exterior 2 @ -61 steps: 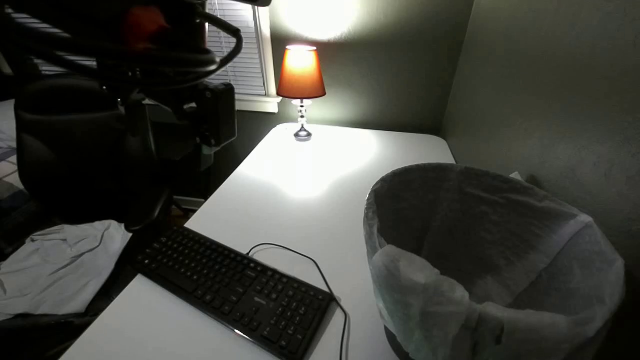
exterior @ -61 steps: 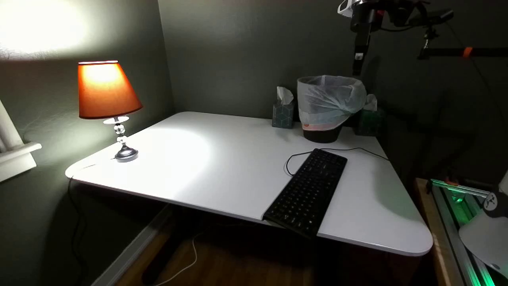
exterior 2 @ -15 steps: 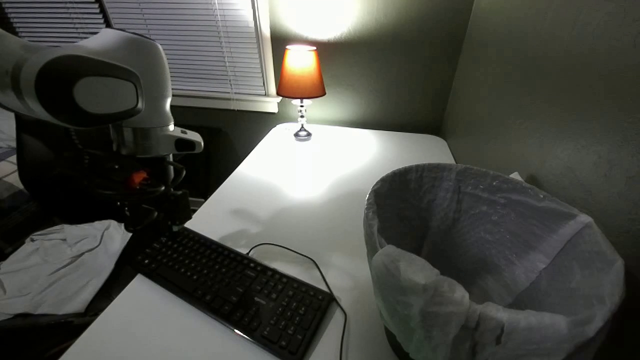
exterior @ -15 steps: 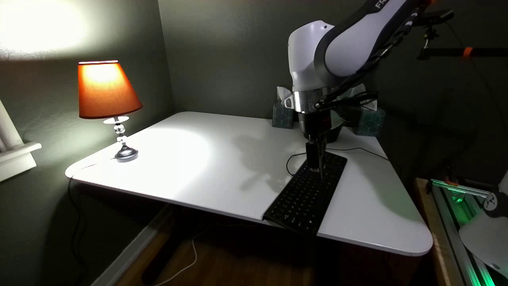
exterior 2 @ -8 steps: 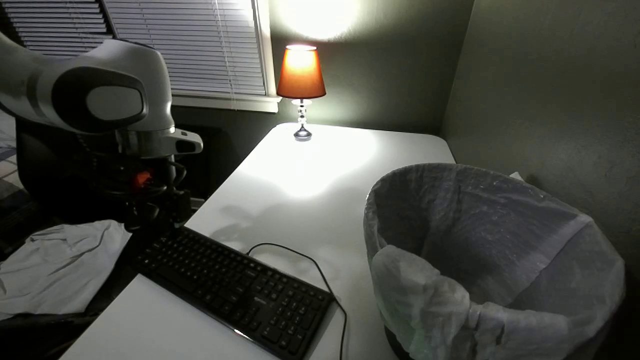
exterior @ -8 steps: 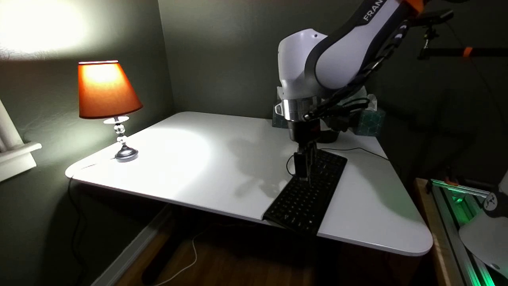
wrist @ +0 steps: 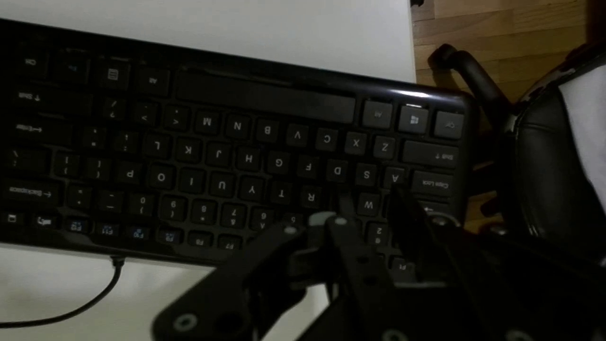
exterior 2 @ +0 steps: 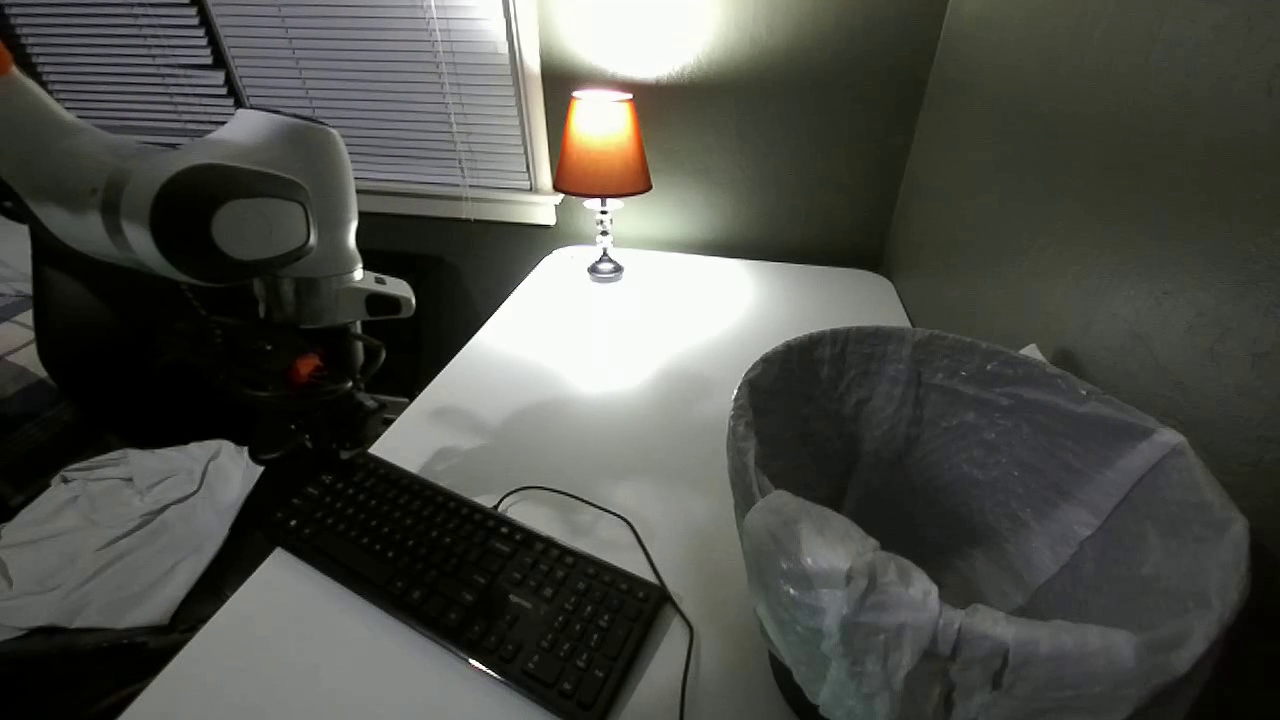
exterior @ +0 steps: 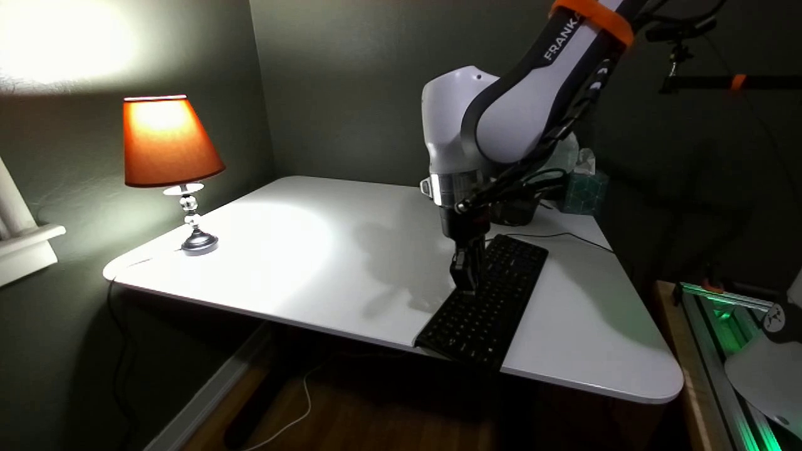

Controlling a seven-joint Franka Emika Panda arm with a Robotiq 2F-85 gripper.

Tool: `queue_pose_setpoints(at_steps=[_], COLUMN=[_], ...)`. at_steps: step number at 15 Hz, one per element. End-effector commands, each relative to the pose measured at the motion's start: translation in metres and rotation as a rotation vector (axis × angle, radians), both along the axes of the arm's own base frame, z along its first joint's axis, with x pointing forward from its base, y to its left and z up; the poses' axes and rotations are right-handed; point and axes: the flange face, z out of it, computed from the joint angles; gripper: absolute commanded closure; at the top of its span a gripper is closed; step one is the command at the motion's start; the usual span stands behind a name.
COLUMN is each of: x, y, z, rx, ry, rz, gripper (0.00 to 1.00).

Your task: Press a button on the keyboard

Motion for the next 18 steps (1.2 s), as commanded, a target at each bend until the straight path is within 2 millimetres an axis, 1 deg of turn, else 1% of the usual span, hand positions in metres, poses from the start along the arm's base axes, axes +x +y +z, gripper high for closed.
queue_pose_setpoints(at_steps=[1,10,18], x=[0.011,0.019,0.027], y=[0.010,0.028,0.040], z=[-0.013,-0.029,-0.040], rx=[0.009,0.042,0.077], ry=[-0.007,-0.003,0.002], rz=[-0.007,-0.016,-0.026], gripper=[1.00,1.00,1.00])
